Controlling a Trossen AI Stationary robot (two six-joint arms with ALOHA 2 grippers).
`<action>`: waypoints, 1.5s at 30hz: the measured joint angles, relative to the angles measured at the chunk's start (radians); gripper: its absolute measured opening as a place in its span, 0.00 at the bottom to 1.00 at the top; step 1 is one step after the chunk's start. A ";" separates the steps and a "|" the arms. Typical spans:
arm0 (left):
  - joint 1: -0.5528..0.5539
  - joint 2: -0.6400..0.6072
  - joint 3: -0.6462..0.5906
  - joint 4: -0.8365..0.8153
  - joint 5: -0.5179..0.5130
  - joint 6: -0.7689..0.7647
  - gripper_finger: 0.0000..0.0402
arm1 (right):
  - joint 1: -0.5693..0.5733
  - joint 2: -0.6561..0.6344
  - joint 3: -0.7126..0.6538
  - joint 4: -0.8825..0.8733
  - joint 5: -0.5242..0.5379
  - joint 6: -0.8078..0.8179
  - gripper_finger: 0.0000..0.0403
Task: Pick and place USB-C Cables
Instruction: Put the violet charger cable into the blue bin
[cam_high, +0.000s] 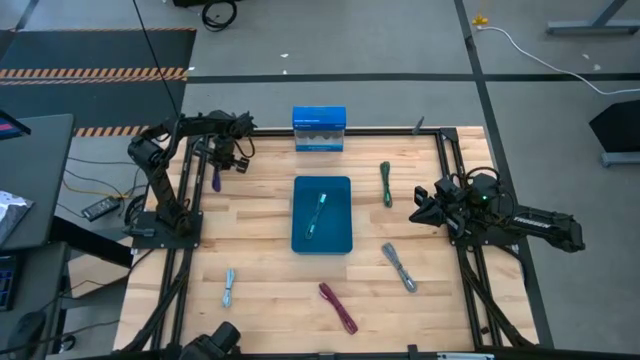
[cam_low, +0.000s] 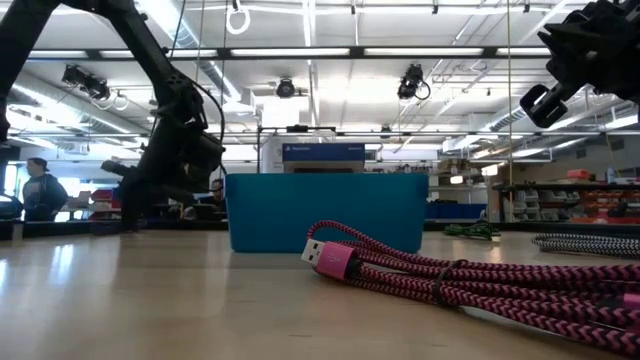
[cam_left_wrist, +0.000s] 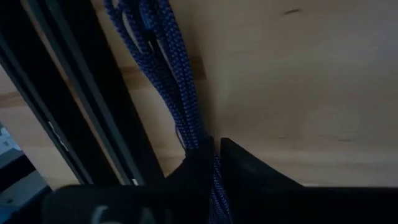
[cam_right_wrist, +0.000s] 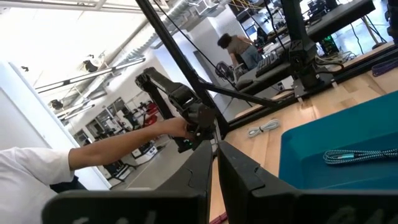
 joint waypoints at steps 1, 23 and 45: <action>0.000 0.000 0.000 -0.004 0.000 0.001 0.05 | 0.000 0.000 0.000 0.000 0.000 0.000 0.08; -0.034 0.000 0.000 -0.080 -0.051 -0.017 0.33 | 0.000 0.000 0.000 0.000 -0.016 0.027 0.08; -0.079 -0.002 -0.073 -0.039 -0.009 0.001 0.04 | 0.000 0.000 0.000 -0.001 -0.043 0.044 0.08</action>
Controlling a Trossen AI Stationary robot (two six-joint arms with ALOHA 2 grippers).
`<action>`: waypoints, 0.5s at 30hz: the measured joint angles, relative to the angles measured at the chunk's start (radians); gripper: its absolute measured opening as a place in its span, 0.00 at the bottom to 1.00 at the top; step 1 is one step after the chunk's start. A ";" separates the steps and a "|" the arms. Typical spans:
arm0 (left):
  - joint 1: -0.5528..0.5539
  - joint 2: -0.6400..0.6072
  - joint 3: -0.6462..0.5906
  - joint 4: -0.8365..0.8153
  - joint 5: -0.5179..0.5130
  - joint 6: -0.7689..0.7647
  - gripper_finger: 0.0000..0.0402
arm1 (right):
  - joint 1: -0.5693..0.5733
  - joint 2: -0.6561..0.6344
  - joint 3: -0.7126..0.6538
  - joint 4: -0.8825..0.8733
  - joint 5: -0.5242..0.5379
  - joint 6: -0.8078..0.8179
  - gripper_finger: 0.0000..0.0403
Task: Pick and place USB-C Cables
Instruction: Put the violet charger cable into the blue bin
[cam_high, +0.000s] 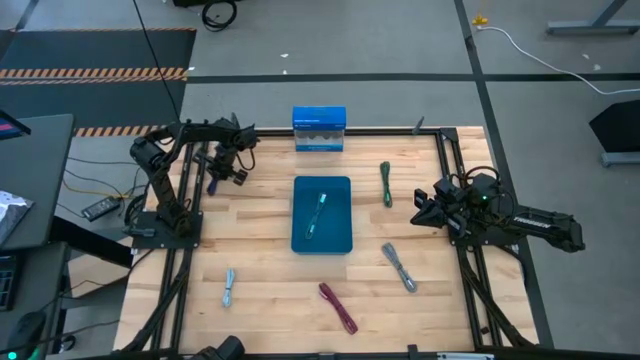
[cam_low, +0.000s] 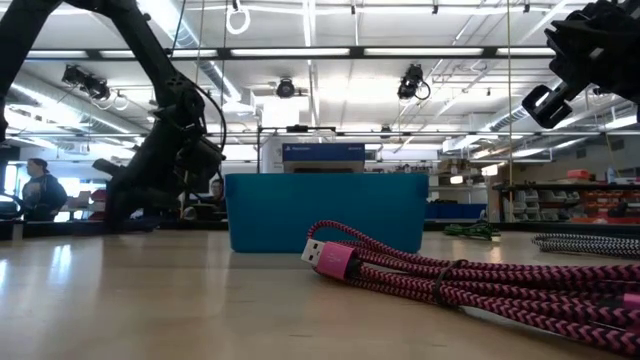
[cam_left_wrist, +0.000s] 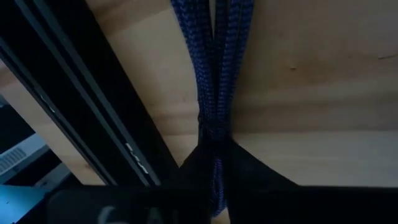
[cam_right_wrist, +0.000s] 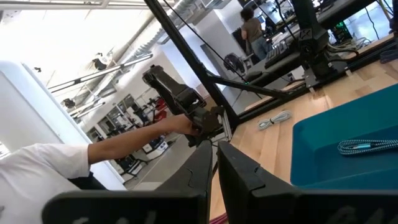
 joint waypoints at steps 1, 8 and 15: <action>-0.001 0.000 0.000 -0.002 0.002 0.000 0.03 | 0.000 0.000 0.000 0.000 0.000 -0.001 0.08; -0.030 0.000 0.000 -0.035 0.012 0.009 0.04 | 0.000 0.000 0.000 0.000 0.000 -0.007 0.08; -0.064 -0.027 0.002 -0.025 0.076 0.026 0.03 | 0.000 0.000 0.000 0.000 0.000 -0.025 0.08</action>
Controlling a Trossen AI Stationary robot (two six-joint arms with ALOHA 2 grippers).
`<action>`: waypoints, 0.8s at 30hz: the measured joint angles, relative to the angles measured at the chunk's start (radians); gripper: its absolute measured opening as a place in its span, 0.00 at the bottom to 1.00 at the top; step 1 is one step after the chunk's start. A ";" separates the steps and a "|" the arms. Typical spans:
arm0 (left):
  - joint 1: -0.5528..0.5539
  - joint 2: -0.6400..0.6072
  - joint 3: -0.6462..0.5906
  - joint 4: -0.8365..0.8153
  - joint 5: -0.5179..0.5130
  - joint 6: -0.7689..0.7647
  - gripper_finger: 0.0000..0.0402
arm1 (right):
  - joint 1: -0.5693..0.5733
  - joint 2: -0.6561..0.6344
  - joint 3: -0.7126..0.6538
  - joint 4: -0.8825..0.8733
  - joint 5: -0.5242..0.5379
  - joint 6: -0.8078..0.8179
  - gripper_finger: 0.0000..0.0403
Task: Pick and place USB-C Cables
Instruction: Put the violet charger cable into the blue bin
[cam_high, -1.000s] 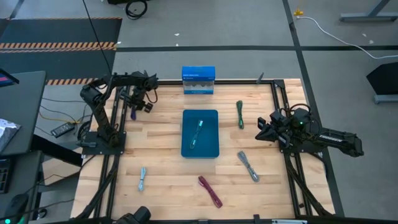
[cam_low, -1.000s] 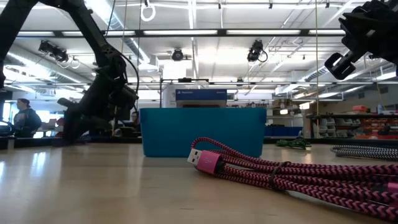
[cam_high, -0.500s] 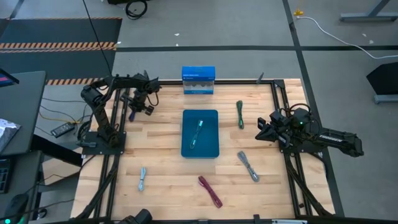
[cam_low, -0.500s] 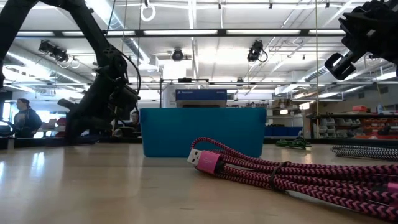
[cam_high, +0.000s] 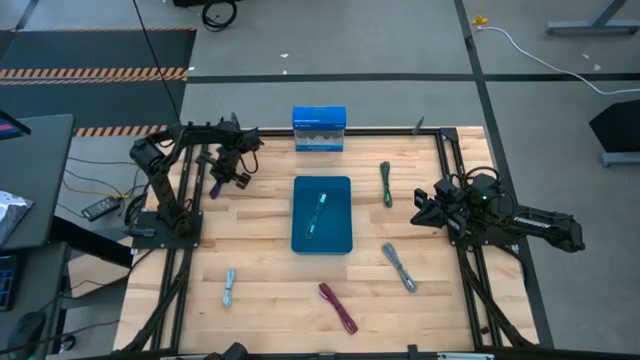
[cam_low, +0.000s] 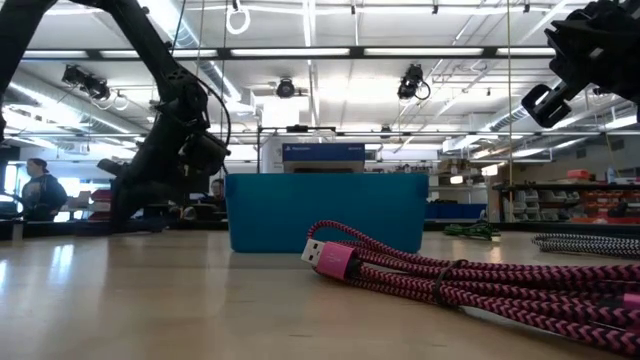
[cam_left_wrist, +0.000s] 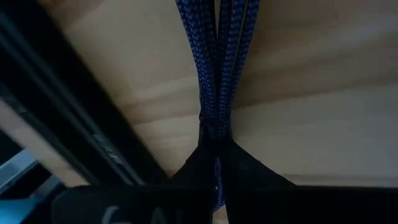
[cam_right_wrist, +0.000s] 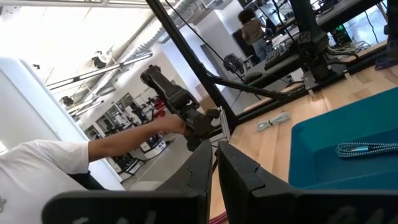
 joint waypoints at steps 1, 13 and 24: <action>-0.009 -0.004 0.006 -0.003 0.007 0.000 0.03 | 0.000 0.000 0.000 0.000 0.000 -0.006 0.08; -0.136 -0.131 0.133 -0.012 0.040 -0.016 0.03 | 0.000 0.000 0.000 0.003 0.008 -0.037 0.08; -0.400 -0.170 0.331 0.021 0.089 -0.092 0.03 | 0.000 0.000 0.000 0.003 0.027 -0.048 0.08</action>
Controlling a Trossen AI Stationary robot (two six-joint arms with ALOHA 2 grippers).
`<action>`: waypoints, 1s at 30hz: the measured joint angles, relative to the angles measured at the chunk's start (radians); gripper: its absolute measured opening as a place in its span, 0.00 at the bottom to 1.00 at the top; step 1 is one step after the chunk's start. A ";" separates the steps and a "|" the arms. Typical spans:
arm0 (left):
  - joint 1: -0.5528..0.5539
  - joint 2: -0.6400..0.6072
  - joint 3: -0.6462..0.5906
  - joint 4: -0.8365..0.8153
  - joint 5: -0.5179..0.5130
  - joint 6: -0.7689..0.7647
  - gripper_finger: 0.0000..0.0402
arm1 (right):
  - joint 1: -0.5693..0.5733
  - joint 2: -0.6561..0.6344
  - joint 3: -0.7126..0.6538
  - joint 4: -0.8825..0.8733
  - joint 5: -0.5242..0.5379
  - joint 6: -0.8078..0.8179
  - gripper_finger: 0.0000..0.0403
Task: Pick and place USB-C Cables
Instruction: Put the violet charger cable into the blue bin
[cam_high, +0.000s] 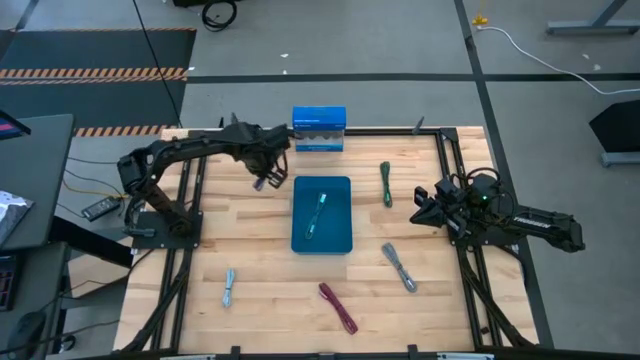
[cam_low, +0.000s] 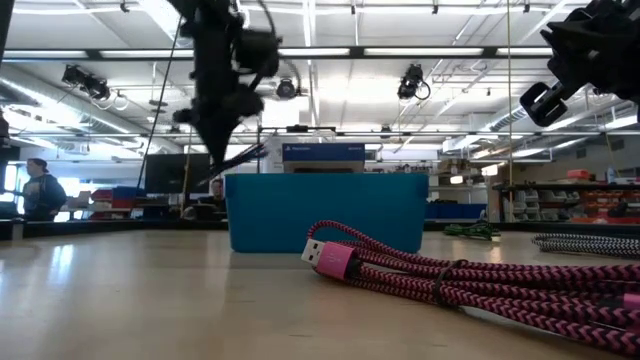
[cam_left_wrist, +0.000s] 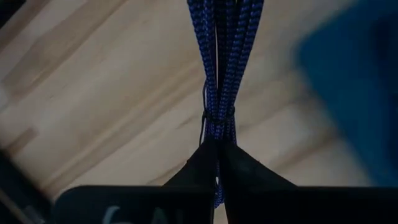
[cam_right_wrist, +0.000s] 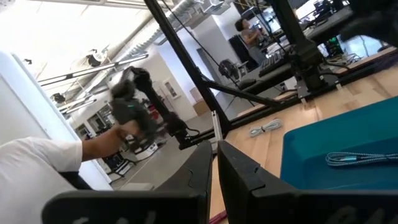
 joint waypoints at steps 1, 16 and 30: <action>-0.024 0.000 0.024 0.000 0.002 -0.014 0.03 | 0.000 0.000 0.000 0.000 0.003 0.000 0.08; -0.322 0.014 0.193 0.175 -0.023 -0.273 0.03 | 0.000 0.000 0.000 0.000 0.003 0.000 0.08; -0.370 0.128 0.192 0.158 0.051 -0.489 0.03 | -0.001 0.000 0.000 0.028 0.004 -0.068 0.08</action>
